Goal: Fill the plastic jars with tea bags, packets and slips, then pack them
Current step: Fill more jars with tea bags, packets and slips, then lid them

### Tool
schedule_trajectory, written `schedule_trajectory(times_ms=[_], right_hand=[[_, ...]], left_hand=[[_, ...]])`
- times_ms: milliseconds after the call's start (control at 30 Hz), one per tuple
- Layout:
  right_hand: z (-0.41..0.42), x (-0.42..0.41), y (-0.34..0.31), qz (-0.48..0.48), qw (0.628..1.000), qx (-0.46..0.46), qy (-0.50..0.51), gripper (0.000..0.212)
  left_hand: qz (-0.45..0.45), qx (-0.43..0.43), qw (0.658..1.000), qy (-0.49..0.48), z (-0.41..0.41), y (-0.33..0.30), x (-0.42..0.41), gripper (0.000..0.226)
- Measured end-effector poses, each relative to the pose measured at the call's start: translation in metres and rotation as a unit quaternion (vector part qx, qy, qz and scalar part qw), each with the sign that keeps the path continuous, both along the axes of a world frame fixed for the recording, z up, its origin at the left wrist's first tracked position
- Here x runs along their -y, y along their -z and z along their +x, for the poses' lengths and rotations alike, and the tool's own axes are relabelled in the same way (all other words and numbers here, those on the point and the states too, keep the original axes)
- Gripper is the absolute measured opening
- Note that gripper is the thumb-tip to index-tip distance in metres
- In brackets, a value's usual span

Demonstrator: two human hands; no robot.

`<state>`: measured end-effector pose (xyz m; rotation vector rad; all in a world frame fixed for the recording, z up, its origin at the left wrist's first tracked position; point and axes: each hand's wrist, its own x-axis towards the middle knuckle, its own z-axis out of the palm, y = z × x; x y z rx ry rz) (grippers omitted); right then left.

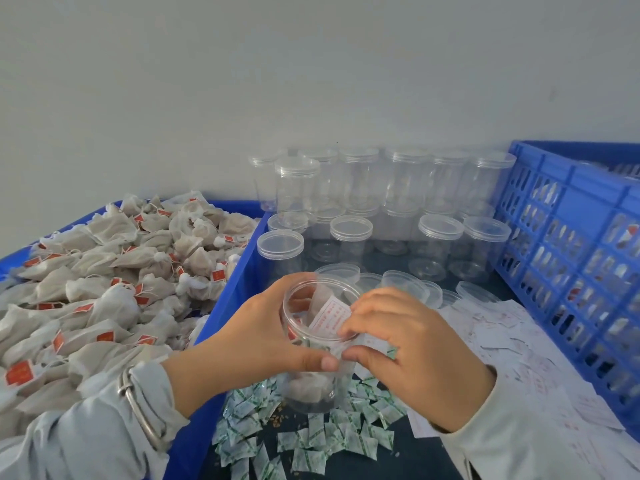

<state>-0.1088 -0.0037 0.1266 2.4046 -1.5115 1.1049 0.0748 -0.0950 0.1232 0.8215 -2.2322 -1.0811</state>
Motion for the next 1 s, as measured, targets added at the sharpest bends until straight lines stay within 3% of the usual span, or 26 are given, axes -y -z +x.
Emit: schedule_trajectory(times_ms=[167,367,600,700,800,900,1000], right_hand=[[-0.019,-0.014,-0.021,-0.028,0.999,-0.027,-0.004,0.013],[-0.061,-0.048,-0.057,-0.094,0.993,0.004,0.077,0.016],[-0.138,-0.093,-0.119,-0.174,0.959,-0.054,0.218,0.020],[-0.176,-0.111,-0.145,-0.186,0.948,-0.053,0.251,0.021],[-0.219,-0.123,-0.169,-0.222,0.928,-0.022,0.298,0.019],[-0.268,-0.123,-0.194,-0.238,0.912,0.029,0.334,0.020],[-0.318,-0.105,-0.211,-0.220,0.894,0.036,0.388,0.021]], left_hand=[[-0.029,0.003,0.999,0.020,-0.022,-0.015,-0.012,0.092],[-0.058,-0.037,0.995,0.067,-0.080,-0.058,-0.021,0.093],[-0.068,-0.124,0.985,0.097,-0.186,-0.099,-0.042,0.057],[-0.089,-0.153,0.976,0.126,-0.236,-0.116,-0.053,0.073],[-0.138,-0.175,0.970,0.091,-0.287,-0.128,-0.059,0.090],[-0.224,-0.153,0.960,0.075,-0.328,-0.120,-0.069,0.070],[-0.241,-0.105,0.958,0.117,-0.357,-0.095,-0.079,0.048]])
